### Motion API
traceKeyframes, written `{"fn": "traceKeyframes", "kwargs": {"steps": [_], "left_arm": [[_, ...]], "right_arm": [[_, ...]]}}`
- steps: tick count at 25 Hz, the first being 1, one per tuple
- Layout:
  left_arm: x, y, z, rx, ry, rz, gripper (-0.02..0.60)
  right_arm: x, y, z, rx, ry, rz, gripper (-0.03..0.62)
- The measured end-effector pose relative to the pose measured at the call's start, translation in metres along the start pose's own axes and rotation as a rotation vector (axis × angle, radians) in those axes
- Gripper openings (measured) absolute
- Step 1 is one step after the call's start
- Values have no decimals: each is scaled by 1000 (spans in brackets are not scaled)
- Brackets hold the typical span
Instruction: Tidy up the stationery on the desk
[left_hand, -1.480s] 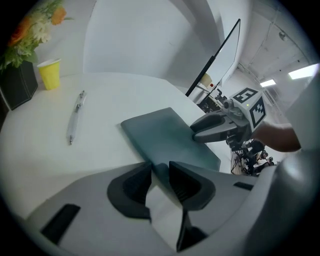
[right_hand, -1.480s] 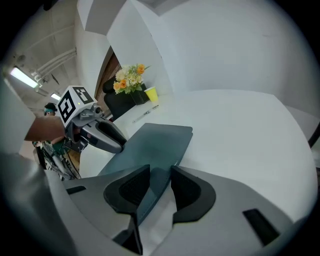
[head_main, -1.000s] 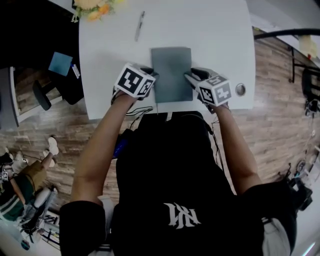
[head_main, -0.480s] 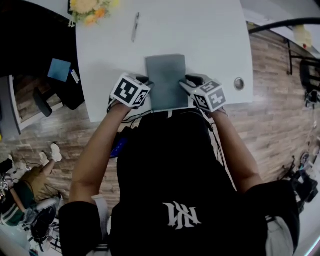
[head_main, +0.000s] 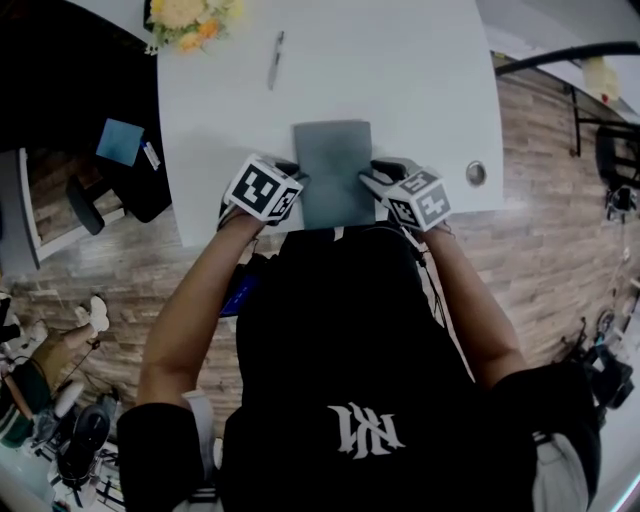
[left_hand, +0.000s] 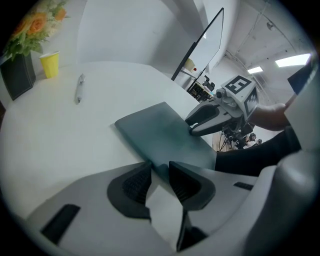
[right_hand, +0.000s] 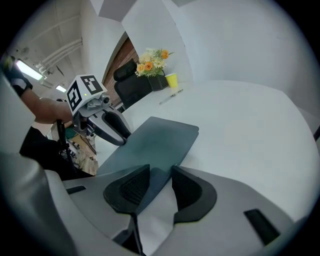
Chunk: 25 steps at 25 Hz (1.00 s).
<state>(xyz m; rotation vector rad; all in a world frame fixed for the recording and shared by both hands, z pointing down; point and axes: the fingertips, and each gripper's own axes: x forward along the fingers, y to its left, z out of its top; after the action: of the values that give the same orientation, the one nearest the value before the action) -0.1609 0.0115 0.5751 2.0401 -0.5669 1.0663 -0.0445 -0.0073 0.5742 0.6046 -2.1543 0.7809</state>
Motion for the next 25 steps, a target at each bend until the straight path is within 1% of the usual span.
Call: {"fn": "traceKeyframes", "kwargs": {"steps": [5, 10, 13, 16, 18, 20, 25], "left_arm": [[0, 1, 2, -8, -13, -9, 112], [-1, 0, 3, 17, -11, -7, 112], [-1, -1, 5, -12, -46, -45, 112], [-2, -1, 2, -31, -72, -85, 127], [-6, 0, 2, -23, -81, -83, 147], [-13, 3, 6, -6, -107, -67, 160], [-48, 6, 27, 11, -247, -41, 158]], "right_arm": [[0, -1, 1, -11, 2, -6, 154], [0, -1, 2, -16, 24, -11, 158], [-2, -4, 1, 13, 23, -10, 158], [-7, -6, 1, 15, 20, -16, 160], [-15, -7, 10, 0, -4, -28, 160], [-26, -8, 26, -25, -48, -41, 160], [-51, 1, 78, -128, -167, -51, 160]]}}
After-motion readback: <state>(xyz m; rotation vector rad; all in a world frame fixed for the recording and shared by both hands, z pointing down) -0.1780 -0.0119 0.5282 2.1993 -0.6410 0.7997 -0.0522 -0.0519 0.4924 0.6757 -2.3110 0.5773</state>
